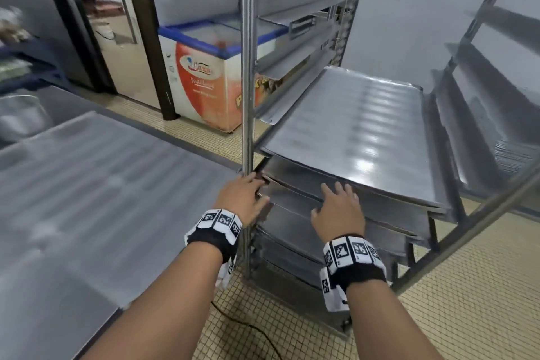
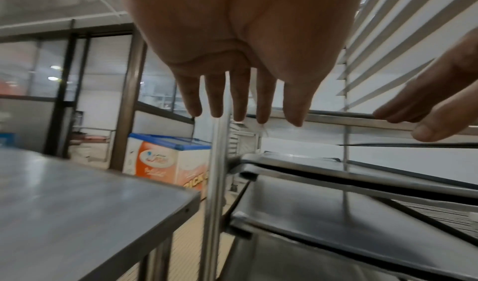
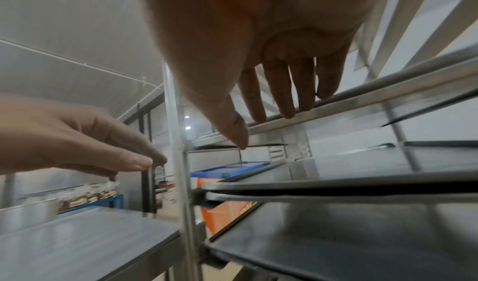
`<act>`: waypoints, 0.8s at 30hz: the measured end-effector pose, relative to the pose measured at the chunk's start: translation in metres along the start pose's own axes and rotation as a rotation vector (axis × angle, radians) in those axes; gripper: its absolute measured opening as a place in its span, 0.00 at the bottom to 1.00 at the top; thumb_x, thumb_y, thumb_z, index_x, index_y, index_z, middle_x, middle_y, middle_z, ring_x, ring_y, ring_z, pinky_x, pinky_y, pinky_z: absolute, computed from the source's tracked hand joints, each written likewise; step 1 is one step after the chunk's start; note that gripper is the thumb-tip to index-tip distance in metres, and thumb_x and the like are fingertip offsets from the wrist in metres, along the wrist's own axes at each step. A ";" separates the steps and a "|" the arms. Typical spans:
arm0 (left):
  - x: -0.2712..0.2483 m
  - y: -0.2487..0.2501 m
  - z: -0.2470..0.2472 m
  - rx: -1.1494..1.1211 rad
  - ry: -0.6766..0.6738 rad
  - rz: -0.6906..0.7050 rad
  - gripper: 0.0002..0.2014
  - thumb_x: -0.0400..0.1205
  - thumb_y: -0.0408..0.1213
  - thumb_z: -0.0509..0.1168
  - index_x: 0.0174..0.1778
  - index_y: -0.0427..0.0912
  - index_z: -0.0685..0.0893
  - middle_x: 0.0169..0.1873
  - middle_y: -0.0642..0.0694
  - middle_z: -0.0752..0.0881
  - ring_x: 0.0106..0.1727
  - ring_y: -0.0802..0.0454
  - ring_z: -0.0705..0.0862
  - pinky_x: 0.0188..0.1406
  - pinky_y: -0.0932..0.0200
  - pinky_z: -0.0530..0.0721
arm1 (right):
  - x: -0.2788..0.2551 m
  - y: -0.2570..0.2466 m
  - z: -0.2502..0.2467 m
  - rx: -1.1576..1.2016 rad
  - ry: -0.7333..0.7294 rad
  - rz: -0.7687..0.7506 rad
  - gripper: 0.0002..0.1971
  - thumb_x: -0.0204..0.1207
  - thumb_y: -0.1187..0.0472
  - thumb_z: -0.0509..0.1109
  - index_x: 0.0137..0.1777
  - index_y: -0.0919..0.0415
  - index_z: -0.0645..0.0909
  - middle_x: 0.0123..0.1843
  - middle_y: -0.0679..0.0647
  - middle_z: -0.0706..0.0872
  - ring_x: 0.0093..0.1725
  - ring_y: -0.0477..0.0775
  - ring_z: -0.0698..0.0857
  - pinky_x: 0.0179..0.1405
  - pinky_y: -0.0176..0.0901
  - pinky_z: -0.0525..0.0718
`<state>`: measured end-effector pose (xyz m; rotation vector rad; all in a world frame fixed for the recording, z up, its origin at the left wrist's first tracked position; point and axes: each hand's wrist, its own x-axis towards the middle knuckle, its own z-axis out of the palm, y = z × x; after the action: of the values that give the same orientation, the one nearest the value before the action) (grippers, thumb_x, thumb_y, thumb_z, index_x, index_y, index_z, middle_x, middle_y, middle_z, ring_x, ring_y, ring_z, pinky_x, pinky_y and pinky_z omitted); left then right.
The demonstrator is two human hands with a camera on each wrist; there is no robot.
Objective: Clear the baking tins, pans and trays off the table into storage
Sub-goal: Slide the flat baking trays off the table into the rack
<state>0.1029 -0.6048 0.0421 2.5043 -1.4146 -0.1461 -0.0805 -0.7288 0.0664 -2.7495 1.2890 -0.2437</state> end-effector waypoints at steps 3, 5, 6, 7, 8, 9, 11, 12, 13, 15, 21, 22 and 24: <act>-0.026 -0.045 0.007 -0.045 -0.021 -0.194 0.26 0.85 0.56 0.59 0.76 0.49 0.75 0.75 0.44 0.77 0.78 0.38 0.72 0.72 0.39 0.77 | -0.005 -0.033 0.017 0.062 -0.075 -0.125 0.30 0.82 0.53 0.64 0.83 0.54 0.63 0.84 0.56 0.65 0.85 0.60 0.57 0.84 0.55 0.59; -0.045 -0.073 0.013 -0.078 -0.039 -0.331 0.28 0.85 0.55 0.60 0.80 0.49 0.71 0.79 0.43 0.74 0.81 0.38 0.68 0.76 0.39 0.74 | -0.005 -0.056 0.028 0.110 -0.134 -0.197 0.29 0.83 0.53 0.62 0.83 0.54 0.64 0.84 0.55 0.66 0.85 0.59 0.59 0.83 0.54 0.63; -0.055 -0.086 0.016 -0.091 -0.042 -0.389 0.29 0.85 0.54 0.60 0.82 0.48 0.69 0.80 0.44 0.72 0.82 0.39 0.67 0.77 0.39 0.72 | -0.005 -0.068 0.034 0.131 -0.164 -0.238 0.28 0.83 0.52 0.62 0.83 0.54 0.65 0.84 0.55 0.67 0.85 0.58 0.60 0.82 0.53 0.64; -0.066 -0.097 0.019 -0.101 -0.045 -0.444 0.30 0.85 0.53 0.60 0.83 0.47 0.67 0.81 0.44 0.71 0.83 0.39 0.65 0.77 0.39 0.71 | -0.004 -0.079 0.039 0.146 -0.189 -0.278 0.27 0.83 0.52 0.62 0.82 0.53 0.67 0.83 0.54 0.68 0.84 0.57 0.61 0.82 0.53 0.66; -0.076 -0.108 0.024 -0.112 -0.048 -0.501 0.30 0.86 0.52 0.60 0.83 0.47 0.66 0.81 0.44 0.70 0.83 0.39 0.65 0.77 0.39 0.71 | -0.003 -0.091 0.045 0.155 -0.209 -0.312 0.25 0.83 0.52 0.62 0.80 0.53 0.69 0.82 0.52 0.70 0.84 0.56 0.62 0.81 0.54 0.68; -0.087 -0.117 0.029 -0.125 -0.052 -0.564 0.30 0.85 0.52 0.60 0.83 0.46 0.65 0.81 0.43 0.70 0.83 0.39 0.64 0.77 0.39 0.70 | -0.003 -0.101 0.051 0.159 -0.227 -0.340 0.24 0.83 0.51 0.63 0.79 0.52 0.71 0.81 0.51 0.72 0.83 0.56 0.64 0.79 0.54 0.70; -0.109 -0.135 0.042 -0.149 -0.049 -0.702 0.30 0.86 0.52 0.58 0.83 0.46 0.63 0.82 0.42 0.67 0.83 0.39 0.62 0.78 0.38 0.68 | 0.000 -0.122 0.062 0.153 -0.265 -0.397 0.24 0.82 0.50 0.64 0.78 0.50 0.73 0.78 0.50 0.75 0.80 0.56 0.69 0.74 0.54 0.75; -0.120 -0.142 0.049 -0.161 -0.057 -0.770 0.31 0.86 0.52 0.57 0.84 0.46 0.61 0.83 0.41 0.64 0.84 0.38 0.60 0.79 0.37 0.66 | 0.003 -0.131 0.067 0.145 -0.281 -0.431 0.24 0.82 0.49 0.65 0.77 0.51 0.73 0.76 0.50 0.77 0.77 0.56 0.72 0.72 0.54 0.77; -0.132 -0.147 0.057 -0.177 -0.073 -0.830 0.32 0.87 0.52 0.55 0.86 0.45 0.57 0.85 0.40 0.59 0.85 0.36 0.56 0.81 0.38 0.63 | 0.005 -0.140 0.072 0.138 -0.296 -0.461 0.23 0.81 0.49 0.65 0.76 0.51 0.75 0.74 0.51 0.79 0.74 0.56 0.76 0.70 0.53 0.79; -0.152 -0.152 0.076 -0.194 -0.100 -0.905 0.33 0.89 0.53 0.49 0.88 0.44 0.48 0.88 0.40 0.47 0.87 0.33 0.46 0.85 0.41 0.53 | 0.010 -0.156 0.080 0.119 -0.333 -0.510 0.23 0.80 0.49 0.67 0.74 0.51 0.77 0.70 0.51 0.81 0.69 0.56 0.80 0.66 0.52 0.82; -0.182 -0.158 0.100 -0.154 -0.052 -0.966 0.48 0.70 0.65 0.22 0.87 0.46 0.36 0.86 0.45 0.33 0.87 0.40 0.34 0.84 0.48 0.36 | 0.030 -0.185 0.107 0.063 -0.461 -0.624 0.22 0.80 0.50 0.67 0.74 0.51 0.77 0.65 0.53 0.87 0.66 0.57 0.84 0.64 0.48 0.82; -0.187 -0.161 0.099 -0.134 -0.060 -0.974 0.50 0.67 0.65 0.20 0.87 0.46 0.36 0.86 0.45 0.33 0.87 0.42 0.34 0.84 0.49 0.37 | 0.034 -0.188 0.112 0.059 -0.462 -0.640 0.21 0.80 0.51 0.67 0.73 0.52 0.78 0.64 0.53 0.87 0.66 0.57 0.84 0.64 0.47 0.82; -0.197 -0.166 0.095 -0.107 -0.096 -0.995 0.55 0.62 0.66 0.19 0.87 0.44 0.38 0.86 0.45 0.35 0.88 0.42 0.37 0.85 0.50 0.39 | 0.040 -0.194 0.121 0.061 -0.459 -0.661 0.20 0.80 0.52 0.67 0.70 0.54 0.79 0.66 0.55 0.86 0.66 0.57 0.83 0.63 0.46 0.81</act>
<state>0.1172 -0.3715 -0.1024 2.8732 -0.0560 -0.5014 0.1136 -0.6333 -0.0186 -2.8370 0.2475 0.2892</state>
